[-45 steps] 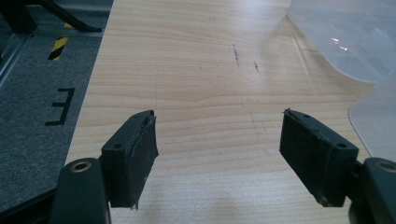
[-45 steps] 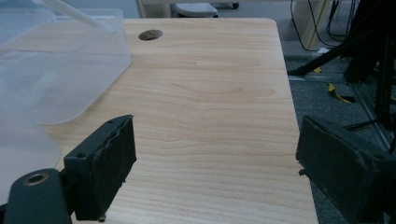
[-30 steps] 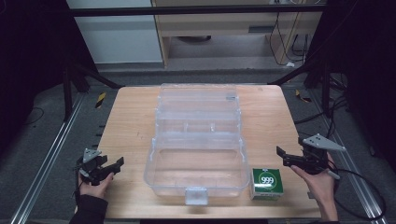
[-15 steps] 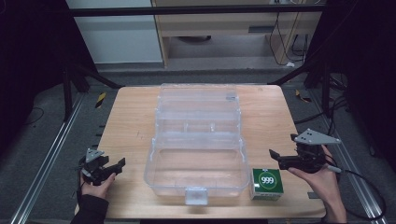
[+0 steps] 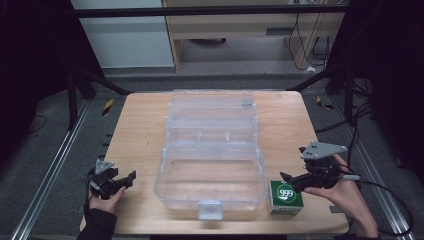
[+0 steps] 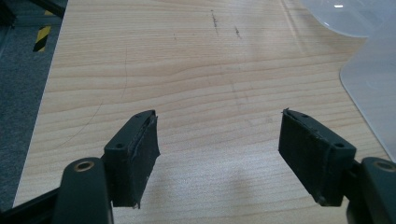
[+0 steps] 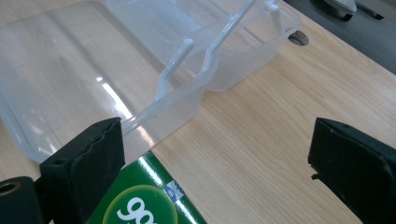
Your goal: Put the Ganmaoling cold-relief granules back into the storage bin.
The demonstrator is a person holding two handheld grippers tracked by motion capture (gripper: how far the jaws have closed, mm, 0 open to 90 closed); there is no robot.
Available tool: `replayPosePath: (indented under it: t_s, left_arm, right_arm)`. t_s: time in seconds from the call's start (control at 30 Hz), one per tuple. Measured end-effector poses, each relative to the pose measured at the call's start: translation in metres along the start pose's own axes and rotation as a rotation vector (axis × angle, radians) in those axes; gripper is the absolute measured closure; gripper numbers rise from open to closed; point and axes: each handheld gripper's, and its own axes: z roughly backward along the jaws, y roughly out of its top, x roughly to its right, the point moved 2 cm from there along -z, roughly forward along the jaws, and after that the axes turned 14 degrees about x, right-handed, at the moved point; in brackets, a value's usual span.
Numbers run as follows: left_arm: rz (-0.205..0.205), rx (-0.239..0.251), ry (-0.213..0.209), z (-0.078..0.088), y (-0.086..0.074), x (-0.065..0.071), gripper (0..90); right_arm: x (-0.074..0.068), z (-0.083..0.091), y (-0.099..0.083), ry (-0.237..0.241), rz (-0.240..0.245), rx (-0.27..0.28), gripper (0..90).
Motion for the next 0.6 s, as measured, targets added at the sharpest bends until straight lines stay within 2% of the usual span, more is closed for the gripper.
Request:
replayPosePath:
  t_s: [0.23, 0.3, 0.37, 0.5, 0.6]
  left_arm:
    - [-0.007, -0.007, -0.001, -0.001, -0.001, 0.0, 27.8]
    - [-0.008, -0.009, -0.001, -0.001, -0.001, 0.0, 27.8]
    - [-0.009, -0.009, -0.001, -0.001, -0.001, 0.0, 27.8]
    - [-0.012, -0.011, -0.002, -0.001, -0.001, 0.0, 27.8]
    - [-0.015, -0.013, -0.003, -0.002, -0.002, 0.0, 27.8]
  right_arm:
    - [-0.005, 0.001, -0.001, 0.064, 0.034, -0.051, 3.2]
    - [-0.009, 0.001, -0.004, 0.095, 0.066, -0.092, 2.9]
    - [-0.01, 0.0, -0.004, 0.104, 0.076, -0.102, 2.9]
    - [-0.016, -0.002, -0.01, 0.163, 0.115, -0.149, 2.7]
    - [-0.019, -0.004, -0.013, 0.187, 0.132, -0.172, 2.6]
